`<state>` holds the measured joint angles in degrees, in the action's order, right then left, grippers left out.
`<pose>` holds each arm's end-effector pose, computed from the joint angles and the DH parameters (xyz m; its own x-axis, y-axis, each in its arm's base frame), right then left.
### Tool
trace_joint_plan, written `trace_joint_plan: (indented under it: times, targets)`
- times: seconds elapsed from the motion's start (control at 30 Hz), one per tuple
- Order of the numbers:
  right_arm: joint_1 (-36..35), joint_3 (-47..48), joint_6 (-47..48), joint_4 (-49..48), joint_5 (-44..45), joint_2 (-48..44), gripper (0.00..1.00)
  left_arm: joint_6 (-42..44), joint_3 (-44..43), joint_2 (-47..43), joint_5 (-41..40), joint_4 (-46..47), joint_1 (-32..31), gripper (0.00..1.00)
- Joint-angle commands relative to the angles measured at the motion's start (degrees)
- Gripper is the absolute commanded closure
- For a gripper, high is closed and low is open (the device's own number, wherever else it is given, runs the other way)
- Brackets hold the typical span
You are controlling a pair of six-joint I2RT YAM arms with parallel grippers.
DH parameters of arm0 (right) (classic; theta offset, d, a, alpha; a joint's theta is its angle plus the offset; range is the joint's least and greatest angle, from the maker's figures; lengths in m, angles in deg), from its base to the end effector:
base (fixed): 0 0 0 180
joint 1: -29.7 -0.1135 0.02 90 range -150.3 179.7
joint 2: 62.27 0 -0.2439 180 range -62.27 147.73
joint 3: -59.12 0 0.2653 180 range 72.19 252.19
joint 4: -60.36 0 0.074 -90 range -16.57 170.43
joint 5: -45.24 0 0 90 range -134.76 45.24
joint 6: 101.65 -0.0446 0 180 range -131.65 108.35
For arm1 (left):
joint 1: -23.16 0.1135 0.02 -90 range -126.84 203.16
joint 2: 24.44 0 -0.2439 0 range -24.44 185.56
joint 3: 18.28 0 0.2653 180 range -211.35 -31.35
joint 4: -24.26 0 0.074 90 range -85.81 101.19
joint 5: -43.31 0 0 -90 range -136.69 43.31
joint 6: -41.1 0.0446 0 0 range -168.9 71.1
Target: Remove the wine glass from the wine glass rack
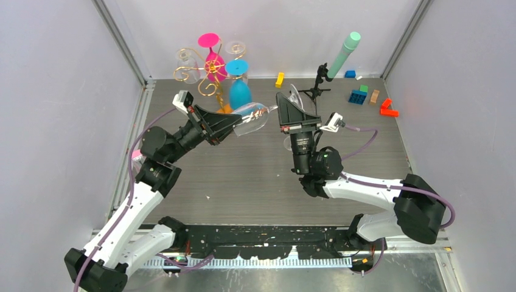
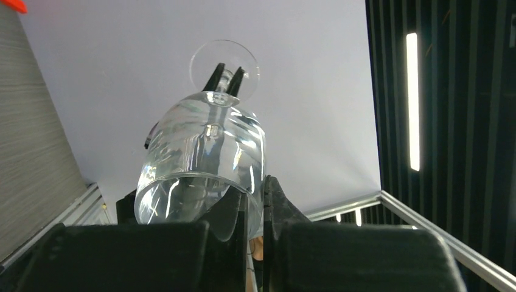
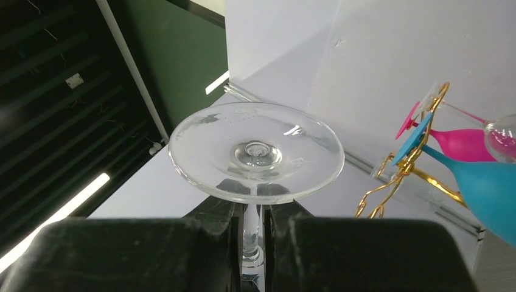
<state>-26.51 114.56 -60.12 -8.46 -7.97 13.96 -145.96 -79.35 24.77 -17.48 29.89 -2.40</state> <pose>0.1798 0.2206 0.3378 -0.0573 0.9923 -0.1101 -0.6031 0.0534 0.7958 0.1963 -0.1180 0.3866 -0.8238 -0.5662 -0.0283 0.1712 -0.2008 -0.9646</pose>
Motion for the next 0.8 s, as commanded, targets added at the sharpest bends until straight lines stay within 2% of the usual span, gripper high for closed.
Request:
trace_joint_plan:
  times: [0.0, 0.1, 0.3, 0.57, 0.67, 0.73, 0.77]
  targets:
    - [-0.5, -1.0, 1.0, -0.5, -1.1, -1.5, 1.0, 1.8, -3.3, -0.7, -0.2, 5.3, -0.3, 1.0]
    - [-0.5, -1.1, 0.6, -0.5, -2.1, -2.0, 0.95, 3.8, -3.7, -0.9, -0.7, 5.4, -0.3, 1.0]
    - [-0.5, -1.7, -0.4, 2.5, -4.4, -4.8, 0.62, 7.3, -7.6, -0.4, -1.7, 4.8, -0.3, 1.0]
    - [-0.5, -4.4, 0.5, 13.4, -6.6, -14.2, 0.36, 16.1, -17.7, 3.8, 0.4, -3.5, -0.3, 1.0]
    - [-0.5, -7.1, 2.7, 18.9, -8.7, -19.9, 0.33, 21.5, -21.9, 5.7, 1.1, -10.1, -0.3, 1.0]
    - [-0.5, -8.0, 5.1, 26.6, -9.8, -28.4, 0.33, 25.7, -24.9, 7.2, 1.6, -15.2, -0.7, 1.0]
    - [-0.5, -8.0, 7.0, 34.6, -10.0, -30.8, 0.35, 27.8, -27.0, 7.8, 1.6, -18.0, -1.3, 1.0]
